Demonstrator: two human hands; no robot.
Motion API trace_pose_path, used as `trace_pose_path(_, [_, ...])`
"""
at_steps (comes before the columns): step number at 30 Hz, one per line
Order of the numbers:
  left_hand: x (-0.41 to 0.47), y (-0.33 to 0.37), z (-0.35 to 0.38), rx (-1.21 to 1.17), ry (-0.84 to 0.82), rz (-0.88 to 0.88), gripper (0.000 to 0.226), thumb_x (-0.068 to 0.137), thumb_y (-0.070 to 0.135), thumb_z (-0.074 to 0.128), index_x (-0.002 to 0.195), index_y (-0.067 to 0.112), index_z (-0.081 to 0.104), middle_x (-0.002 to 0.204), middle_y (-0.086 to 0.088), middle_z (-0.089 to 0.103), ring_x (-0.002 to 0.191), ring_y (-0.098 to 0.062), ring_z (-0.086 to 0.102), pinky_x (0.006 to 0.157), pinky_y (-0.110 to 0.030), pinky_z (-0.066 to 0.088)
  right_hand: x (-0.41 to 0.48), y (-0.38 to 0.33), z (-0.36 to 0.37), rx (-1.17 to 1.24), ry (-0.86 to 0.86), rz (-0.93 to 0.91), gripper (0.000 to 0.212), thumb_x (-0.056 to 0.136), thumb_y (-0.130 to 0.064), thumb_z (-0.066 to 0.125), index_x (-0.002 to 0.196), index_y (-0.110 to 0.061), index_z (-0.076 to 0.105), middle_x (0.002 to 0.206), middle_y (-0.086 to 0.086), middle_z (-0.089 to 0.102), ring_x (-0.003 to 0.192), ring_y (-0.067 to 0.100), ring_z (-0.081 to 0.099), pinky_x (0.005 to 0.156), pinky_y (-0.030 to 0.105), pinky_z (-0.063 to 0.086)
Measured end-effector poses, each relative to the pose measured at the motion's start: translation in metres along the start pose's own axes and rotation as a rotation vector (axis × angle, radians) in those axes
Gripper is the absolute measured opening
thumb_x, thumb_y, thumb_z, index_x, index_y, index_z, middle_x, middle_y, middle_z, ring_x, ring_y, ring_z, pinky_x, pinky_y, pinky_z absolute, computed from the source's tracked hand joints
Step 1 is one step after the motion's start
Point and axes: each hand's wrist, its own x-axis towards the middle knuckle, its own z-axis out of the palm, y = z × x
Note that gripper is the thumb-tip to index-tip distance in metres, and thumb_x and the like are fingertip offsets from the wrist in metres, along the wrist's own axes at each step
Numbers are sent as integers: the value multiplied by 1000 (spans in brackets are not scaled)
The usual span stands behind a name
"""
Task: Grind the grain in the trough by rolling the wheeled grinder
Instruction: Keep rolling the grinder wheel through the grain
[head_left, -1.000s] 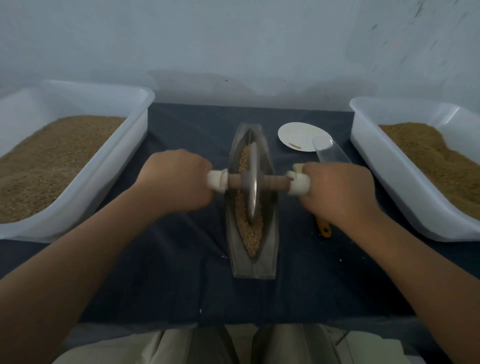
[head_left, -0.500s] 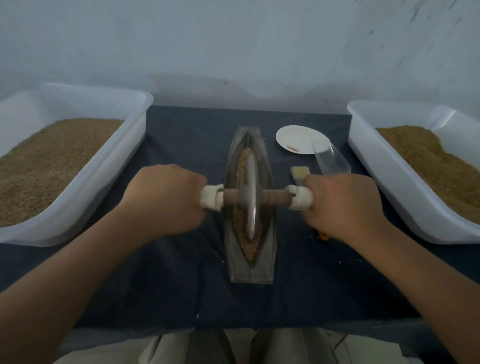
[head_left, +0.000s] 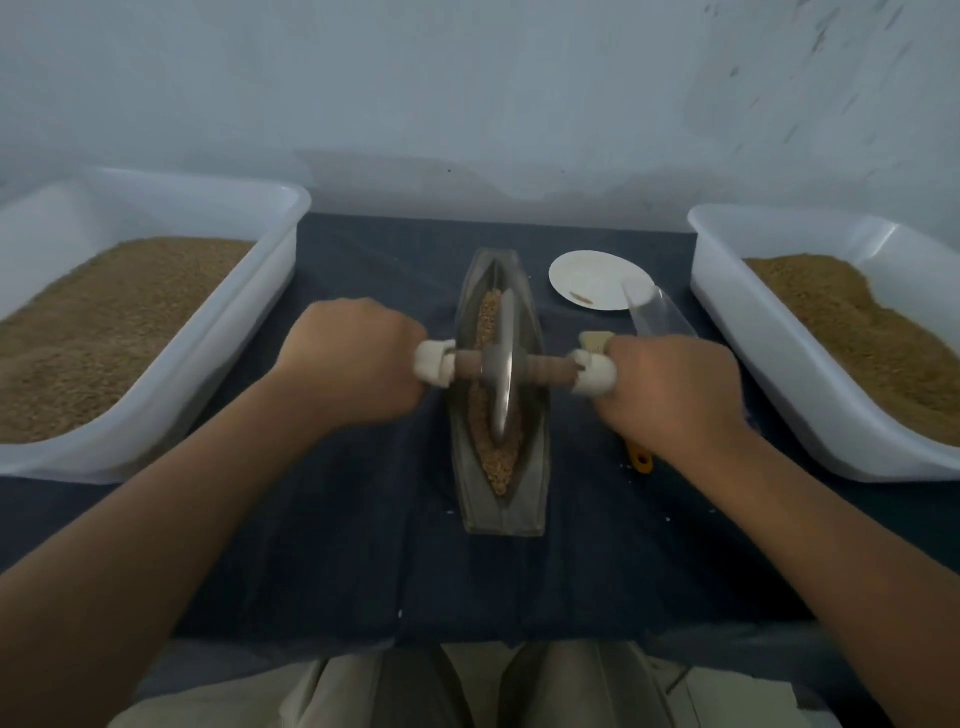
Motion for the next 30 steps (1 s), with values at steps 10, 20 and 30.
trace_pose_path(10, [49,-2,11,-46,10,-170,33,85,53,57,67,25,55,67,8,55,62,-22,55,60,-31,42,61,-4,10,-39,-55,80,17,90,-38,62,82,-25,56,70,-5,53,66,23,54,59,32,39])
trace_pose_path(20, [-15,1,2,34,38,21,35,81,56,59,62,31,43,57,11,46,48,-10,42,48,-24,23,-9,3,-3,50,3,-42,33,79,-64,51,75,-33,62,57,-13,51,53,16,55,49,31,48])
trace_pose_path(30, [62,-5,9,-137,-88,-199,30,81,53,55,75,25,62,79,3,63,75,-27,62,66,-35,46,79,-6,4,-65,-108,75,21,84,-28,65,71,-25,49,67,-5,50,64,22,52,57,30,33])
